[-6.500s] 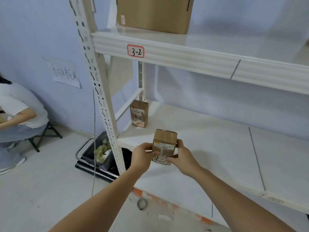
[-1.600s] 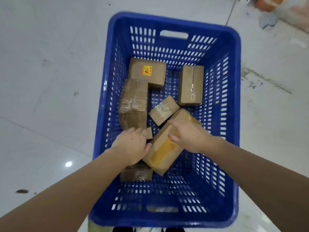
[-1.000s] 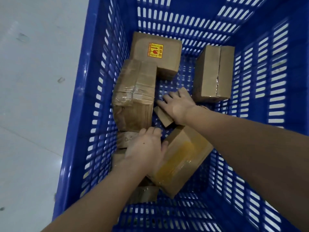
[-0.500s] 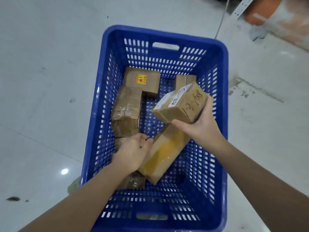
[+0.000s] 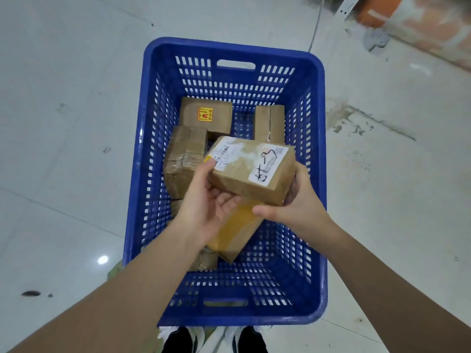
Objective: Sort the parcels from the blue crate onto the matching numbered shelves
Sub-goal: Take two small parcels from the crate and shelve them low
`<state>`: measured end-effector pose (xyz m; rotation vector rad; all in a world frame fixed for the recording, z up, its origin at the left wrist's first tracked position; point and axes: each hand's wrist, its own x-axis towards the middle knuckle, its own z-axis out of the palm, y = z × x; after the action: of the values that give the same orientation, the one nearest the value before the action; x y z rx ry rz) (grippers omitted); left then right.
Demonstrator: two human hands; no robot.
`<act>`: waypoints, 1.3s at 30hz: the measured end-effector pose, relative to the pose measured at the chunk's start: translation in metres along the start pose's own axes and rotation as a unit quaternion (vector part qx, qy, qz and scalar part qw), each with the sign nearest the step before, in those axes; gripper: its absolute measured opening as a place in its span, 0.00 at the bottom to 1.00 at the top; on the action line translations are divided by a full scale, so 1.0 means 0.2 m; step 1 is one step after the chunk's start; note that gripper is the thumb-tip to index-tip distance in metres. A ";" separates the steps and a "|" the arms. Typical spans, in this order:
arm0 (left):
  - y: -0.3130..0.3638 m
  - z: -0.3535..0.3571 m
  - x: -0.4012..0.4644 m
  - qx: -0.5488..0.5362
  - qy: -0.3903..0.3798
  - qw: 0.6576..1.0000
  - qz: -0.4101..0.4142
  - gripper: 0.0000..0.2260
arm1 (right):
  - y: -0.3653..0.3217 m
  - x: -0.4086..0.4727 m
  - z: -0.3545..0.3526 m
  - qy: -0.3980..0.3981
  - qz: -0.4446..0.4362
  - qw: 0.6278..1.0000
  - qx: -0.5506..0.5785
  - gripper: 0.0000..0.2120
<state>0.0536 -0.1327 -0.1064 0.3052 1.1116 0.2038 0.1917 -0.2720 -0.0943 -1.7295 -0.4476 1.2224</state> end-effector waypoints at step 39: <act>-0.22 -0.62 0.96 0.938 0.065 0.331 0.076 0.29 | 0.36 0.29 -0.03 -0.025 0.097 0.994 0.036 0.21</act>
<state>0.0244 -0.0974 -0.3354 2.5527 0.9094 -1.1472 0.2071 -0.2688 -0.1857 -1.7136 -0.2649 1.4059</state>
